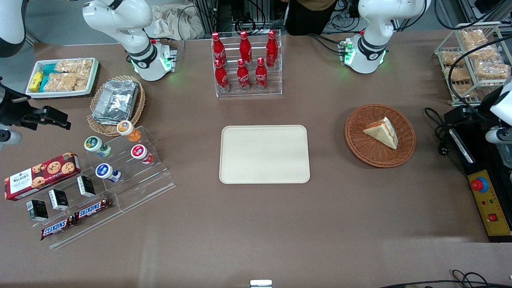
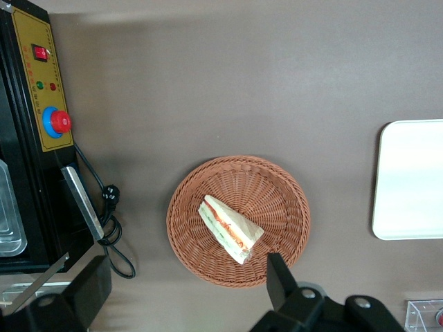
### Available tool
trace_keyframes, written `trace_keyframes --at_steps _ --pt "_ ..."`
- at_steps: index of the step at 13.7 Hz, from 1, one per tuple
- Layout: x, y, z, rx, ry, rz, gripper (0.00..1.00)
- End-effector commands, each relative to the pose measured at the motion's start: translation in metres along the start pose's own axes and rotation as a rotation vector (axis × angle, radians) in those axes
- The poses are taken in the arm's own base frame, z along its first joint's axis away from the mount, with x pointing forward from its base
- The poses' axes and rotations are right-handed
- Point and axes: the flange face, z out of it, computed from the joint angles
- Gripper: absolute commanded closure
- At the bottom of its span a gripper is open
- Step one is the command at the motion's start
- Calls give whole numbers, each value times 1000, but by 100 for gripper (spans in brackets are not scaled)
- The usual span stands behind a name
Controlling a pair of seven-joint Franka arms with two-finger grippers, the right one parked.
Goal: Place sandwich from basket to tray
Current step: 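Move the left gripper from rest toward the sandwich in the wicker basket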
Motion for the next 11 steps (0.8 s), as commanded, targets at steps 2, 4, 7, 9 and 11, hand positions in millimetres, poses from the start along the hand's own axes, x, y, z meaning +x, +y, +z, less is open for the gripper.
trace_keyframes --at_steps 2,4,7,9,11 --pt "-4 2 -11 -3 5 -34 0" --pt "-12 3 -10 -5 -15 -97 0" --pt "-28 13 -6 -4 -39 -112 0" --pt "-45 19 0 -6 -43 -146 0" --pt "-68 20 19 -47 -22 -188 0"
